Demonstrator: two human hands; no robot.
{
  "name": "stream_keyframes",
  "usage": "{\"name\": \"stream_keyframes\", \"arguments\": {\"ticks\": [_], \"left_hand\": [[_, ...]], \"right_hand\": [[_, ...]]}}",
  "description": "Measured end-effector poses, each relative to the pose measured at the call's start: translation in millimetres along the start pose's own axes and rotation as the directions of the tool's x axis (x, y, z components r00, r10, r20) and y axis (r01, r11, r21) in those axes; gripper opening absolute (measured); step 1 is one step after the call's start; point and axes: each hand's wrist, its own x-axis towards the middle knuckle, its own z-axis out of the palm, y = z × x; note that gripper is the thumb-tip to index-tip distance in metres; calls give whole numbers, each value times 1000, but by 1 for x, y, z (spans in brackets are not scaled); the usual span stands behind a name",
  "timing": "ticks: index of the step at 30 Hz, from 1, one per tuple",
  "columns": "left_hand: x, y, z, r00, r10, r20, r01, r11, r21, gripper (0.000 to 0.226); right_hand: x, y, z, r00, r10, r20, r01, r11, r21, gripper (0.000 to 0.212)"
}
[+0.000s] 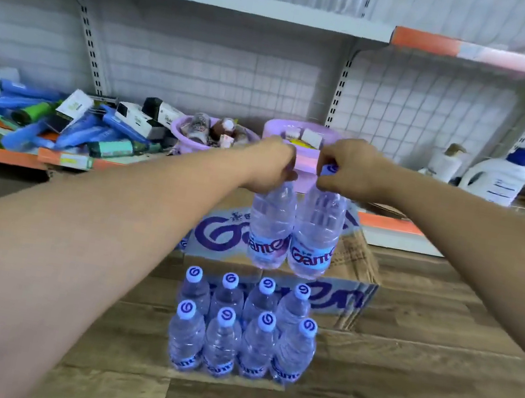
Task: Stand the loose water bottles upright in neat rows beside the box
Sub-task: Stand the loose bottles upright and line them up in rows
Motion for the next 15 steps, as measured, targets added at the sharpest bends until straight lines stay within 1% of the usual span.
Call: {"name": "stream_keyframes", "arguments": {"ticks": [6, 8, 10, 15], "left_hand": [[29, 75, 37, 997, 42, 71, -39, 998, -55, 27], [32, 90, 49, 994, 56, 96, -50, 997, -64, 27], [36, 106, 66, 989, 83, 119, -76, 995, -66, 24], [43, 131, 111, 973, 105, 205, -98, 994, -46, 24]], "right_hand": [[-46, 79, 17, 995, 71, 70, -70, 997, -14, 13], [-57, 93, 26, 994, 75, 83, -72, 997, -36, 16], [-68, 108, 36, 990, 108, 89, -105, 994, -29, 19], [-86, 137, 73, 963, 155, 220, -165, 986, 29, 23]]}}
